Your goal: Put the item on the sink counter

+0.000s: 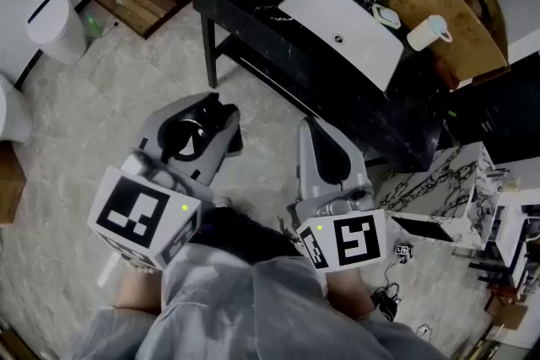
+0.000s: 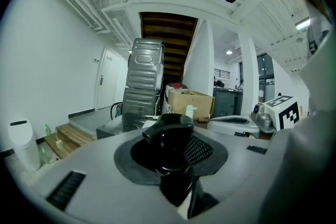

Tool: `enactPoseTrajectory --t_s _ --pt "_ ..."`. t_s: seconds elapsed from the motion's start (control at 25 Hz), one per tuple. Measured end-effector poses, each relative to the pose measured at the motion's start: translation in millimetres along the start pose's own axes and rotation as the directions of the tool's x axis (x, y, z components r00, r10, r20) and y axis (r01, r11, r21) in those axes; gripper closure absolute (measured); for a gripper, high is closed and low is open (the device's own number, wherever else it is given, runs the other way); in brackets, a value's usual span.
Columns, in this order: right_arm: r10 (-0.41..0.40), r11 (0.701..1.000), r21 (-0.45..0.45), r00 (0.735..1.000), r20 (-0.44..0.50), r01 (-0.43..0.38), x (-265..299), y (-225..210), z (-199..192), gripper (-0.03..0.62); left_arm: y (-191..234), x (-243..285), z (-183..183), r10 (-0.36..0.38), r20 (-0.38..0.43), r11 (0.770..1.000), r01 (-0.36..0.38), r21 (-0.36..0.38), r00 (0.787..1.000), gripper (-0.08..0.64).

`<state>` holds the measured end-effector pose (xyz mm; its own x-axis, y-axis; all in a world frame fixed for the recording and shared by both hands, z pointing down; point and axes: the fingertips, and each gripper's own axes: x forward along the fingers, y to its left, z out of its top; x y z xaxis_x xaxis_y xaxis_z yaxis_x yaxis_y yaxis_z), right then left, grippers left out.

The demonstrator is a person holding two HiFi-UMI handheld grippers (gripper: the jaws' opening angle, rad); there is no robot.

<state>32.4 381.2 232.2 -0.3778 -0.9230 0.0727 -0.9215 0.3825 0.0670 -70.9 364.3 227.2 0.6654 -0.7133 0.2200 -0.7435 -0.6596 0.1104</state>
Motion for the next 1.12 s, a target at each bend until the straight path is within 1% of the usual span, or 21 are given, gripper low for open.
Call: enactPoseTrajectory --t_s 0.16,0.28,0.4,0.52,0.76,0.88,1.0,1.12 --pt "-0.015 1.000 0.017 1.000 0.003 0.015 3 0 0 0.595 2 -1 -1 -0.008 -0.015 1.000 0.007 -0.029 1.000 0.443" --pt "-0.022 0.999 0.026 1.000 0.006 0.021 8 3 1 0.595 10 -3 -2 -0.009 -0.008 1.000 0.009 -0.013 1.000 0.443" --pt "-0.026 0.999 0.020 1.000 0.009 0.026 11 10 3 0.595 16 -7 -2 -0.013 -0.010 1.000 0.012 -0.027 1.000 0.443" --pt "-0.035 0.999 0.014 0.999 0.009 0.035 14 18 3 0.595 26 -11 -2 -0.018 0.010 1.000 0.018 -0.001 1.000 0.443" --pt "-0.060 0.998 0.014 0.998 0.000 0.060 19 32 -2 0.595 44 -21 -7 -0.014 0.018 1.000 0.014 -0.003 1.000 0.443" --pt "-0.060 0.998 0.013 0.998 0.004 0.060 22 40 -2 0.595 50 -25 -10 -0.014 0.021 1.000 0.014 -0.017 1.000 0.443" --pt "-0.056 0.998 0.009 0.998 0.006 0.056 25 46 -2 0.595 57 -29 -11 -0.015 0.044 1.000 0.015 0.014 0.999 0.443" --pt "-0.051 0.999 0.009 0.999 0.004 0.051 27 50 -3 0.595 61 -34 -11 -0.011 0.046 1.000 0.010 0.012 0.999 0.443"
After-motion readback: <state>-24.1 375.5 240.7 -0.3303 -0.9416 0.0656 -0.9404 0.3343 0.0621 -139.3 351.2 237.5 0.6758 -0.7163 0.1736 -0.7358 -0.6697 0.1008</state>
